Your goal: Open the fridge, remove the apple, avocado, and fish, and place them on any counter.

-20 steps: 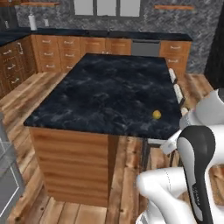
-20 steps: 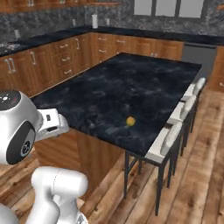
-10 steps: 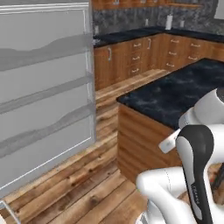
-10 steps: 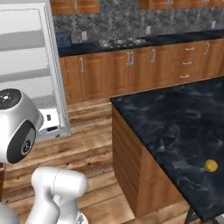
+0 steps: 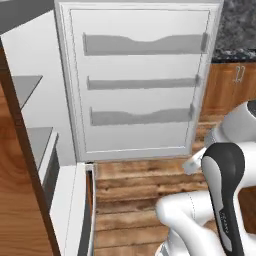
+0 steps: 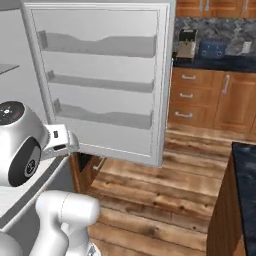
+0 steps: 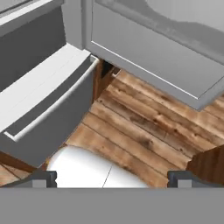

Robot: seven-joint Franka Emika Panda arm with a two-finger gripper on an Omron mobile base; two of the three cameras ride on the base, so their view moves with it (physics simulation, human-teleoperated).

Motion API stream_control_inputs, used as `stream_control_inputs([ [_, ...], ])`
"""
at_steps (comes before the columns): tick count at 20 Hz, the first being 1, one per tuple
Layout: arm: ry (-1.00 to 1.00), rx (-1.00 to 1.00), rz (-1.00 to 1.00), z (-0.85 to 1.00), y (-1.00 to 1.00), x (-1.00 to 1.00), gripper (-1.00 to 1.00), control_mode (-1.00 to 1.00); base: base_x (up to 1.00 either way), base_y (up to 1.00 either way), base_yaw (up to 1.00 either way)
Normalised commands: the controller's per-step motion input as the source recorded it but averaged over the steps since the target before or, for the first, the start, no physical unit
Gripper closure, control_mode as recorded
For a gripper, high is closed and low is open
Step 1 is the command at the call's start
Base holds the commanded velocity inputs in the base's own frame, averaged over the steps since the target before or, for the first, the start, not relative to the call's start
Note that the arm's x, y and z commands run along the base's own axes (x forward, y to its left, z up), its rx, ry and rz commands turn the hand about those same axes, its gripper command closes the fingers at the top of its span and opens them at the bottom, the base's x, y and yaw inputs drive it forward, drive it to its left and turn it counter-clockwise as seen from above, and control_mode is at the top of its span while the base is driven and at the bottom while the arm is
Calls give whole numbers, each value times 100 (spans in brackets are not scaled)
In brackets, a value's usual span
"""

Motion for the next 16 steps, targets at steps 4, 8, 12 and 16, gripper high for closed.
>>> stream_control_inputs([
  [4,0,0,0,0,0,0,-100,100,-5,20,97],
  [8,0,0,0,0,0,0,-100,100,1,19,92],
  [12,0,0,0,0,0,0,-100,100,48,-25,73],
  [16,0,0,0,0,0,0,-100,100,21,-53,57],
])
